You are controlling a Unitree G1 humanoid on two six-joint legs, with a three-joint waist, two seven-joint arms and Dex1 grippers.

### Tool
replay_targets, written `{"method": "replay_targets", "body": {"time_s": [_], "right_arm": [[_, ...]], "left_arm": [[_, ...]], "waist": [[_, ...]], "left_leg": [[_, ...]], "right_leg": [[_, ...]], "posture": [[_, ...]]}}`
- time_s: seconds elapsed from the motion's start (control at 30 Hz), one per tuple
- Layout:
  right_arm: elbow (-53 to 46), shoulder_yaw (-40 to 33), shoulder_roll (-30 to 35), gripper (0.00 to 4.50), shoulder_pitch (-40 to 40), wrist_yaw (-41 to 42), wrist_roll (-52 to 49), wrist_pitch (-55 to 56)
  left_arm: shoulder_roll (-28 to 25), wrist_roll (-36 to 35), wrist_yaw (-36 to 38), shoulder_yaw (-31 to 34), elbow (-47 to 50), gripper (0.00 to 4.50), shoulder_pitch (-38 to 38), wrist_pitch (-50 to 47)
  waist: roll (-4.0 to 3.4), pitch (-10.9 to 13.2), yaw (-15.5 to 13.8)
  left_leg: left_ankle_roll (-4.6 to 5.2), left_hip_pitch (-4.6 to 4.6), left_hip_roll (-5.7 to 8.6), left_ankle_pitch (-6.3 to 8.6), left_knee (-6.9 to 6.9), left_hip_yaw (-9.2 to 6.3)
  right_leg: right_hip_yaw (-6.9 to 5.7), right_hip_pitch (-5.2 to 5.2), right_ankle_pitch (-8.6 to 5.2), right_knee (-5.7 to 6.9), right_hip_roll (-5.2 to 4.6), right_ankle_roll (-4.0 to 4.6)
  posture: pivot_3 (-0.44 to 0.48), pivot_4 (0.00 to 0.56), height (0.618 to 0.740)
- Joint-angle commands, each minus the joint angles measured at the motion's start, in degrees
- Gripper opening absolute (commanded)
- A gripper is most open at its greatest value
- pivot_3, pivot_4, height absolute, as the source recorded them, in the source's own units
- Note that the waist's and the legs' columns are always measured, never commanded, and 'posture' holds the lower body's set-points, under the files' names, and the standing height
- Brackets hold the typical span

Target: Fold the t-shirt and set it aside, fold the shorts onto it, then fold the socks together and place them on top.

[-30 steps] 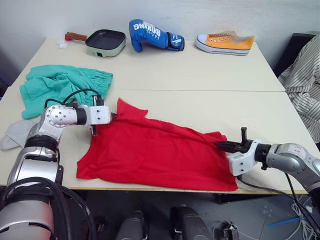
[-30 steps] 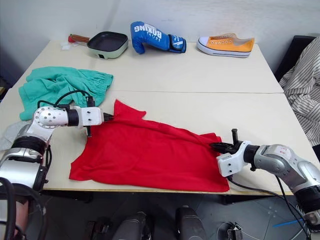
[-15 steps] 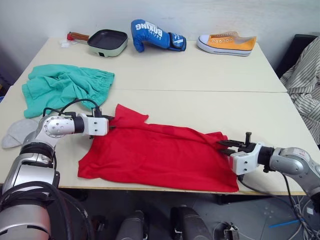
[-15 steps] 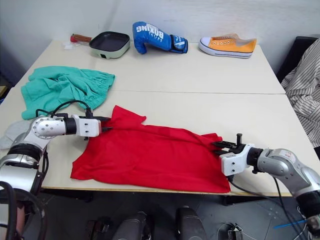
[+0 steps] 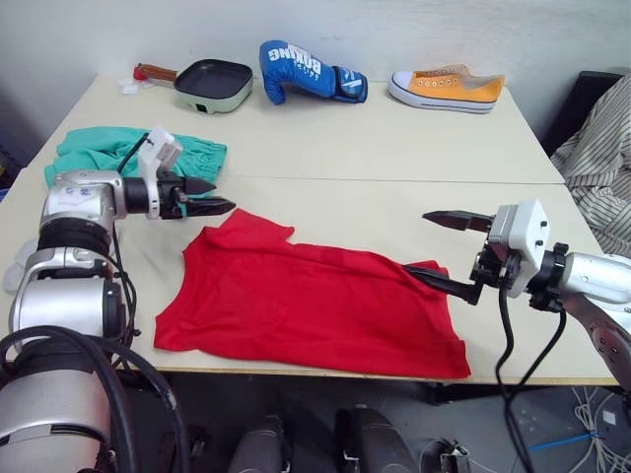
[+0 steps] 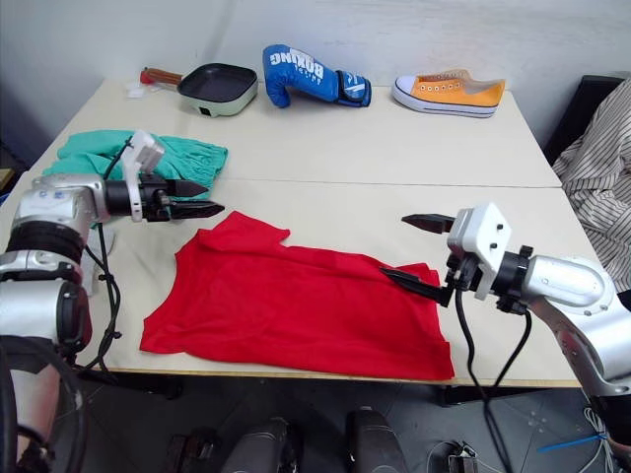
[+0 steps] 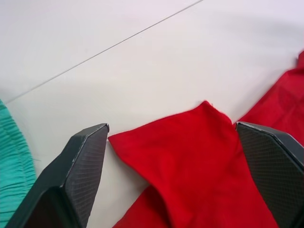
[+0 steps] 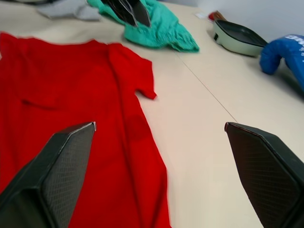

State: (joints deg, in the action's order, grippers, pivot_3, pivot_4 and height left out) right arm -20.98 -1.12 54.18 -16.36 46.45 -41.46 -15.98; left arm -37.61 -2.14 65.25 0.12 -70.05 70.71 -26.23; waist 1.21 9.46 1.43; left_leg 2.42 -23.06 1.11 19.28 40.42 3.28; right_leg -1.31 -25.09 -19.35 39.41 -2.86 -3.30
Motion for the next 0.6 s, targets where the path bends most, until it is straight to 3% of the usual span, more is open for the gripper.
{"method": "replay_targets", "body": {"time_s": [0.03,0.27,0.37,0.6], "right_arm": [[-2.7,1.2,-2.6,4.48,-2.8,-0.2,0.1,-3.6],[-4.4,2.6,-6.4,4.48,-4.8,0.2,3.0,-6.9],[-5.1,2.4,-7.1,4.50,-4.2,0.7,4.3,-7.7],[-5.9,1.0,-7.2,4.50,-2.2,1.2,6.3,-8.9]], "left_arm": [[1.8,1.4,-6.5,0.2,-2.6,4.49,1.2,-4.0],[6.2,1.6,-14.1,1.4,-4.2,4.49,2.6,-4.6],[7.4,0.4,-16.8,3.6,-4.6,3.94,2.6,-3.9],[8.3,-0.7,-15.9,6.2,-4.4,1.74,2.5,-0.1]], "waist": [[0.05,0.0,0.0],[0.17,0.0,-0.6],[0.17,0.0,-1.4],[0.19,0.0,-1.5]], "left_leg": [[0.00,-0.02,0.00,0.00,0.00,0.00],[-0.01,-0.14,0.04,0.00,0.00,0.02],[-0.01,-0.12,0.08,0.00,0.01,0.04],[0.01,-0.14,0.14,0.01,0.01,0.03]], "right_leg": [[0.01,-0.03,0.00,0.00,0.00,0.00],[0.04,-0.20,0.00,0.08,-0.04,0.00],[0.04,-0.20,0.00,0.09,-0.08,0.00],[0.01,-0.20,0.00,0.08,-0.11,0.00]], "posture": [[0.000,0.150,0.740],[0.000,0.150,0.740],[0.000,0.150,0.740],[0.000,0.150,0.740]]}}
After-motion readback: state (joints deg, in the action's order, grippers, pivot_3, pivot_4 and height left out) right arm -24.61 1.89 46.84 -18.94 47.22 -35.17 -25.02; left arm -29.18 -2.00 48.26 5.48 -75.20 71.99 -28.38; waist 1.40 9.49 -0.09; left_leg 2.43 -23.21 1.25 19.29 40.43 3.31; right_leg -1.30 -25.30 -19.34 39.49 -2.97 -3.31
